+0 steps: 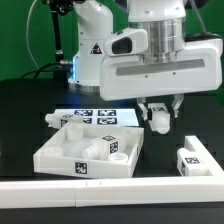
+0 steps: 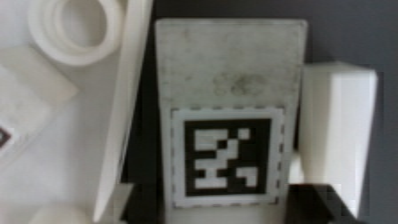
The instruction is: Assemble one leg
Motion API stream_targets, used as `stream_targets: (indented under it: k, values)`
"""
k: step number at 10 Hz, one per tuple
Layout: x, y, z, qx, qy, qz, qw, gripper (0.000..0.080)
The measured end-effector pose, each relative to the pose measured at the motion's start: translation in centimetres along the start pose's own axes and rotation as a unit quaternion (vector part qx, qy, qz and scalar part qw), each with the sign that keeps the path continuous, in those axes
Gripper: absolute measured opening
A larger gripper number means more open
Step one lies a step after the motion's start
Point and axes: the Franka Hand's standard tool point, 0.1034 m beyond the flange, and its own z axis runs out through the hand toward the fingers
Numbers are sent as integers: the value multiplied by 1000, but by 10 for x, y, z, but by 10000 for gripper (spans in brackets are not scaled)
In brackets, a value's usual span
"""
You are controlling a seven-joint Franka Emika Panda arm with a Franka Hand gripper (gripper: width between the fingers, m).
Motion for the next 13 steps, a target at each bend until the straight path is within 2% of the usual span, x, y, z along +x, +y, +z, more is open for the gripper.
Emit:
stream_targets:
  k: [1, 2, 3, 5, 6, 10, 11, 13]
  values:
    - [-23, 16, -3, -1, 3, -27, 1000, 285]
    - [-53, 35, -6, -2, -4, -39, 999, 285]
    - [-74, 53, -13, -4, -8, -42, 999, 285]
    - [-101, 83, -22, -5, -10, -43, 999, 285]
    - [-107, 83, -20, -5, -14, -35, 999, 285]
    - [-106, 80, -16, -6, -9, -32, 999, 285]
    - [-112, 76, -2, -11, -2, -46, 999, 285]
    - [-127, 86, 16, -12, -7, -50, 999, 285]
